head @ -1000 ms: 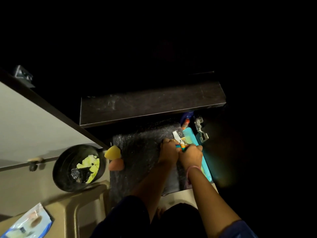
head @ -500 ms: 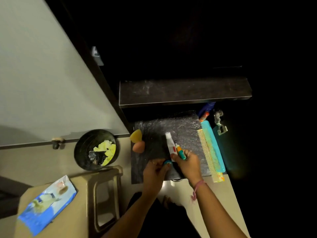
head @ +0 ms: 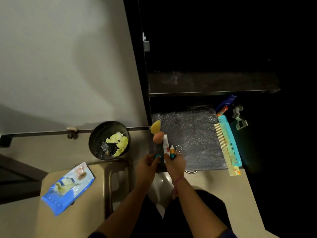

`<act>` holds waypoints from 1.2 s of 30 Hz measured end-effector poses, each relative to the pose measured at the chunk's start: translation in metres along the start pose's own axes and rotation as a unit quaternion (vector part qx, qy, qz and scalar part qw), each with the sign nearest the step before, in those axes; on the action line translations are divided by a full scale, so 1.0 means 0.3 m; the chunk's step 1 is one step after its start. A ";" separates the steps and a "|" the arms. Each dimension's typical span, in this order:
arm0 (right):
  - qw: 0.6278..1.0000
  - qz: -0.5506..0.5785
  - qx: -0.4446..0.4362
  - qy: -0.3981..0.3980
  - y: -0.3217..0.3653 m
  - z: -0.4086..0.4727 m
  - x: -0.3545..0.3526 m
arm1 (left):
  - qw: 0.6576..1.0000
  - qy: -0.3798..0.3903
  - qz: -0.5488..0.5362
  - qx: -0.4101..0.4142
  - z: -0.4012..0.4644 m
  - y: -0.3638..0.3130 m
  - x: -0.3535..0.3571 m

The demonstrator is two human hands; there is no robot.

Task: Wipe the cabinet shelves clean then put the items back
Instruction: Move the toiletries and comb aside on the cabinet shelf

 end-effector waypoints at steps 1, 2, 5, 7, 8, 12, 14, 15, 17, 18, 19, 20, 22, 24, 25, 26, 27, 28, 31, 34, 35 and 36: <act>1.000 -0.011 -0.010 -0.010 0.006 -0.007 0.002 | 1.000 0.001 0.000 0.000 0.000 -0.006 -0.001; 0.999 -0.025 -0.027 -0.023 0.011 -0.012 0.001 | 1.000 0.003 0.000 -0.002 0.004 -0.005 0.001; 0.994 -0.079 -0.061 -0.053 0.012 -0.031 -0.009 | 1.000 0.009 0.001 0.001 0.016 -0.008 0.006; 0.990 -0.096 -0.071 -0.073 0.000 -0.036 -0.021 | 1.000 0.012 0.017 0.011 0.024 -0.009 0.012; 0.989 -0.096 -0.080 -0.079 -0.003 -0.036 -0.025 | 1.000 0.013 0.022 0.019 0.030 -0.005 0.015; 0.989 -0.078 -0.104 -0.076 0.001 -0.030 -0.035 | 0.999 0.002 0.024 0.032 0.025 -0.014 0.015; 0.989 -0.076 -0.104 -0.073 0.005 -0.026 -0.043 | 0.999 0.002 0.019 0.038 0.023 -0.015 0.018; 0.990 -0.064 -0.097 -0.076 0.007 -0.026 -0.051 | 0.999 -0.006 0.011 0.036 0.022 -0.017 0.014; 0.992 -0.020 -0.076 -0.100 0.016 -0.024 -0.088 | 0.999 -0.025 0.007 0.036 0.026 -0.014 0.010; 0.990 0.002 -0.069 -0.125 0.023 -0.021 -0.120 | 0.998 -0.035 0.018 0.040 0.028 -0.007 0.007; 0.986 0.018 -0.063 -0.156 0.030 -0.016 -0.165 | 0.998 -0.040 0.022 0.041 0.022 -0.007 0.008; 0.980 0.028 -0.058 -0.188 0.034 -0.005 -0.217 | 0.998 -0.036 0.026 0.047 0.007 -0.020 0.014; 0.969 0.014 -0.058 -0.240 0.032 0.026 -0.329 | 0.995 -0.024 0.050 0.084 -0.022 -0.045 0.048; 0.960 -0.047 -0.078 -0.263 0.023 0.065 -0.431 | 0.992 0.002 0.061 0.112 -0.053 -0.083 0.105; 0.956 -0.094 -0.090 -0.264 0.020 0.085 -0.475 | 0.991 0.023 0.061 0.116 -0.065 -0.101 0.145; 0.950 -0.147 -0.102 -0.257 0.017 0.109 -0.512 | 0.990 0.040 0.057 0.125 -0.076 -0.117 0.192; 0.944 -0.200 -0.110 -0.239 0.012 0.133 -0.541 | 0.989 0.056 0.054 0.129 -0.087 -0.134 0.244; 0.938 -0.253 -0.109 -0.211 0.004 0.157 -0.558 | 0.987 0.072 0.051 0.132 -0.098 -0.153 0.293; 0.908 -0.393 -0.087 -0.120 -0.021 0.219 -0.593 | 0.986 0.126 0.035 0.101 -0.138 -0.213 0.444; 0.870 -0.474 -0.100 -0.094 -0.017 0.248 -0.616 | 0.986 0.160 0.021 0.050 -0.151 -0.235 0.560; 0.858 -0.495 -0.104 -0.090 -0.013 0.256 -0.620 | 0.987 0.155 0.017 0.041 -0.153 -0.246 0.582; 0.846 -0.514 -0.109 -0.085 -0.010 0.263 -0.622 | 0.988 0.148 0.018 0.029 -0.150 -0.253 0.602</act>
Point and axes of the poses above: each hand's wrist, its own z-axis towards the middle knuckle, its own x-axis out of the palm, y = z × x, the point moved 4 cm from there along z, towards the middle knuckle, and after that the axes turned 4 degrees about -x, right-handed, at the moved point
